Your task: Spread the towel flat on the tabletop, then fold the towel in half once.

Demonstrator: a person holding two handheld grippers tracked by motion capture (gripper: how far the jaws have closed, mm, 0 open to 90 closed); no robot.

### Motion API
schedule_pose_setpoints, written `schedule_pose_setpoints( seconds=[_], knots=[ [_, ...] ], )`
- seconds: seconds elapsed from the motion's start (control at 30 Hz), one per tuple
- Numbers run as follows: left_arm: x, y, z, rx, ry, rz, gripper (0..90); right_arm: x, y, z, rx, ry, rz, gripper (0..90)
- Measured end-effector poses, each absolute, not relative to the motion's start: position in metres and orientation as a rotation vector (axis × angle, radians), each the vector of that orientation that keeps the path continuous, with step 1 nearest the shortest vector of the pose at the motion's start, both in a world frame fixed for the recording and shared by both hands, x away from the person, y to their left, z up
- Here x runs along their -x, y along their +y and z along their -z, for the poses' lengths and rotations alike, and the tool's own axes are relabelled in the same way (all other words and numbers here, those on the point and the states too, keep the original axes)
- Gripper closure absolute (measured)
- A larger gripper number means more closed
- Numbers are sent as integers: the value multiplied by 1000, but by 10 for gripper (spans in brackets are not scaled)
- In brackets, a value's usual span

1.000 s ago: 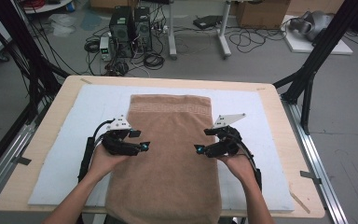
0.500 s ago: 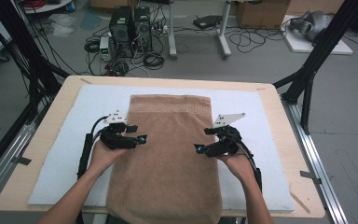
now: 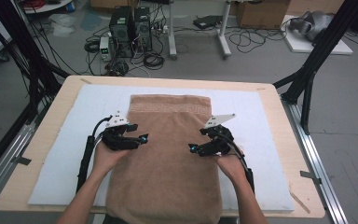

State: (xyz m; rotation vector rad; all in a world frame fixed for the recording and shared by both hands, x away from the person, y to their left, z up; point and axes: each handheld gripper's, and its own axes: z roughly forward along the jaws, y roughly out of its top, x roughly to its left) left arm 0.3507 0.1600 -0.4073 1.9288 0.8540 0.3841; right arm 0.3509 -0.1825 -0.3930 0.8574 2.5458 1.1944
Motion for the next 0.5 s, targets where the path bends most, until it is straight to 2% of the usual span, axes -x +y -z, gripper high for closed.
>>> schedule_pose_setpoints(
  seconds=[0.13,0.23,0.37,0.5],
  knots=[
    [-359,156,406,-1922,850,-415,376,-357,-175,390,-871,2559,-1167,216],
    [-372,157,407,-1893,865,-426,400,-374,-175,388,-890,2579,-1102,220],
    [-408,160,421,-1960,971,-413,435,-411,-178,393,-975,2558,-1041,237],
    [-431,162,445,-2058,1075,-424,465,-435,-184,417,-1065,2547,-942,291]
  ],
)
